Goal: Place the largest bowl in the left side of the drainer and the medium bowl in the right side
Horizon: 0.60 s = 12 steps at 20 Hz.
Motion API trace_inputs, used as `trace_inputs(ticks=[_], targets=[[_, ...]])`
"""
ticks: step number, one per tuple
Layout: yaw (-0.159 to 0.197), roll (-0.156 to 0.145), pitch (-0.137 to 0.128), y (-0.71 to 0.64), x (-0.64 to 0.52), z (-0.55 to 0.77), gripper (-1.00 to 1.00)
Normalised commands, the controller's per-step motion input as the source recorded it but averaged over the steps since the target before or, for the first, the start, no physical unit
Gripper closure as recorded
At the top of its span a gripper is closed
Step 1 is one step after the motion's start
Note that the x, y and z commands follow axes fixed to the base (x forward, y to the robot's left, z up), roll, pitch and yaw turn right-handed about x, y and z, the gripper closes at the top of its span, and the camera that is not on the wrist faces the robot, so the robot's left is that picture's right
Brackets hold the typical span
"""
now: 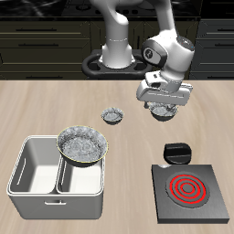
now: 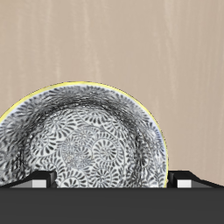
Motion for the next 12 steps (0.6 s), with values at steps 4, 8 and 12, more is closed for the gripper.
trace_inputs(ticks=[4, 8, 12], targets=[[0.008, 0.042, 0.046, 0.07, 0.04, -0.25, -1.00], [-0.016, 0.014, 0.136, -0.10, 0.16, -0.52, 1.00], [-0.065, -0.031, 0.069, -0.17, 0.04, -0.16, 1.00]])
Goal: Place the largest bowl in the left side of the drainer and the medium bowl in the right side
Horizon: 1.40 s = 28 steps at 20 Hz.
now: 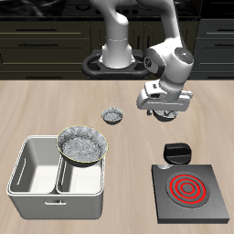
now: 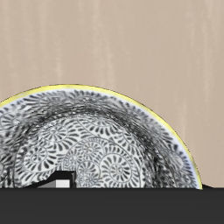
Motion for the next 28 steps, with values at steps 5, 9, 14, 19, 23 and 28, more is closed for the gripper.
trace_inputs(ticks=[5, 9, 14, 19, 23, 28], targets=[[-0.032, -0.020, 0.019, -0.13, 0.02, 0.01, 1.00], [-0.026, -0.028, -0.044, -0.17, 0.04, 0.34, 1.00], [0.000, -0.001, -0.017, -0.16, 0.11, 0.39, 1.00], [-0.011, -0.018, -0.079, -0.25, 0.10, 0.80, 1.00], [0.005, 0.026, -0.019, -0.24, 0.15, 0.70, 1.00], [0.012, -0.030, -0.061, -0.30, 0.04, 0.64, 1.00]])
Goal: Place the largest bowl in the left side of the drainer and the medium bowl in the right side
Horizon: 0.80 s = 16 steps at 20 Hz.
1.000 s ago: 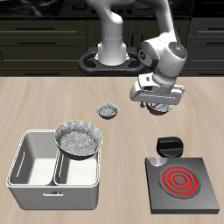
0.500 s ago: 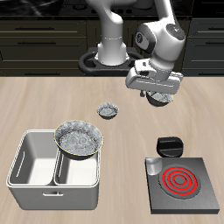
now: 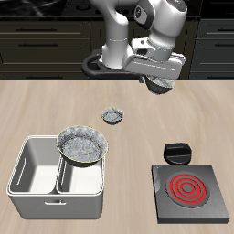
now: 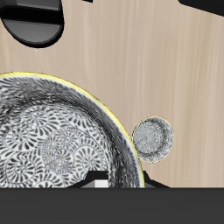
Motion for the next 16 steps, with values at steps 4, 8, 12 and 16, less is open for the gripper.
trace_inputs(ticks=[4, 8, 12, 16], targets=[[0.013, -0.028, -0.034, -0.33, 0.05, 0.52, 1.00], [0.010, -0.008, 0.000, -0.25, 0.07, 0.25, 1.00], [0.024, -0.028, -0.022, -0.29, 0.02, 0.33, 1.00], [-0.037, -0.007, 0.037, -0.54, -0.01, 0.40, 1.00]])
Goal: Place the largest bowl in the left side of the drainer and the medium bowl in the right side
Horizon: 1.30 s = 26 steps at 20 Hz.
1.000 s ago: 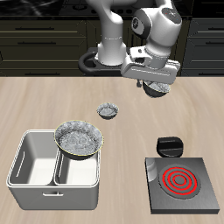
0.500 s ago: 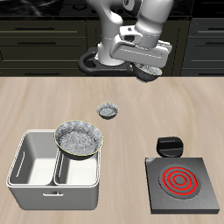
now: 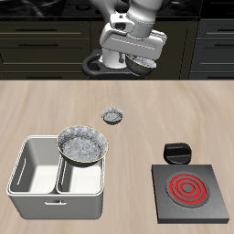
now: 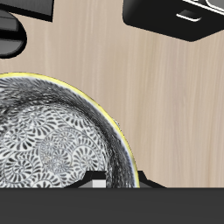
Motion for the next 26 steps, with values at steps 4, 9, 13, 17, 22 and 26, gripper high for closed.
trace_inputs(ticks=[4, 9, 13, 17, 22, 26], targets=[[0.022, -0.076, -0.023, -0.81, 0.01, 0.55, 1.00], [0.140, -0.168, -0.006, -0.78, 0.16, 0.55, 1.00], [0.081, -0.091, -0.036, -0.45, 0.00, 0.43, 1.00], [-0.031, -0.023, 0.073, -0.38, 0.08, 0.19, 1.00], [-0.033, -0.031, 0.045, -0.24, 0.23, 0.21, 1.00], [-0.038, 0.009, 0.043, -0.08, 0.29, 0.26, 1.00]])
